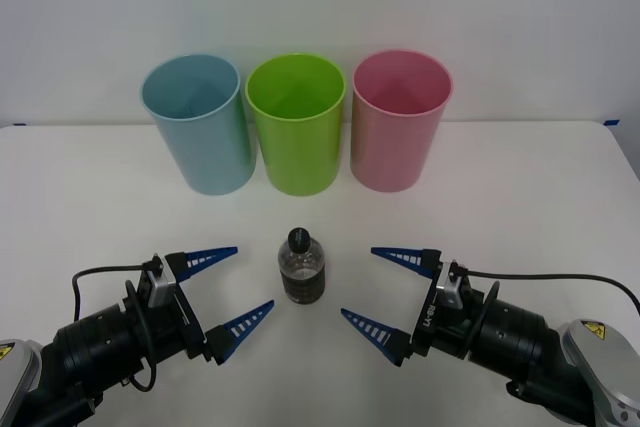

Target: Put cans in the blue bin and PET bottles in the pink bin and trash in the green bin.

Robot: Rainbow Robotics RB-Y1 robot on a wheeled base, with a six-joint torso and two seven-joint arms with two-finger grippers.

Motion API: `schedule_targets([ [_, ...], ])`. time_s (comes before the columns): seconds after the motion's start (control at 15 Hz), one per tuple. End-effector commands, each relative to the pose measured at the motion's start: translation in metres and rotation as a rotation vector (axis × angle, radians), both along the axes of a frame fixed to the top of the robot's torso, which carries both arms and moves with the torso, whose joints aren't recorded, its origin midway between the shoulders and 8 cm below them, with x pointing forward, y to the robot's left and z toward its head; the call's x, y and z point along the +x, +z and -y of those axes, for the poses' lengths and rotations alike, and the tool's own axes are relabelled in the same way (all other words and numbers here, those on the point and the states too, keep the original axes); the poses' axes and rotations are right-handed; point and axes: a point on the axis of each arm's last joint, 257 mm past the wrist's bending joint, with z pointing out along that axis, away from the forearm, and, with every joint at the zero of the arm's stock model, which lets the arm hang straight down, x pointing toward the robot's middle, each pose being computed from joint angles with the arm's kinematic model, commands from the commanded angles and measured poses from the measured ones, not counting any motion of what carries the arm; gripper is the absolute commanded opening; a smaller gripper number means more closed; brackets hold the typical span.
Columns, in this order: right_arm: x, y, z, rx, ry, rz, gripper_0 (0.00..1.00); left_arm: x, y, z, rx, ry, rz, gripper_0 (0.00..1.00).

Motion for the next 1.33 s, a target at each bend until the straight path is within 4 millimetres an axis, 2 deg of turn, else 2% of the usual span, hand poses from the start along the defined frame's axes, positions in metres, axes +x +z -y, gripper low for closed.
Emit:
schedule_targets([
  [0.07, 0.0, 0.0, 0.0, 0.0, 0.0, 0.0, 1.0, 0.0, 0.001, -0.001, -0.002, 0.0, 0.001, 1.0],
  [0.73, 0.0, 0.0, 0.0, 0.0, 0.0, 0.0, 1.0, -0.007, 0.008, -0.029, 0.015, -0.021, -0.009, 1.0],
  [0.93, 0.0, 0.0, 0.0, 0.0, 0.0, 0.0, 1.0, -0.012, 0.009, -0.047, 0.043, -0.017, -0.009, 1.0],
  [1.33, 0.0, 0.0, 0.0, 0.0, 0.0, 0.0, 1.0, -0.028, 0.025, -0.085, 0.101, 0.022, -0.001, 1.0],
])
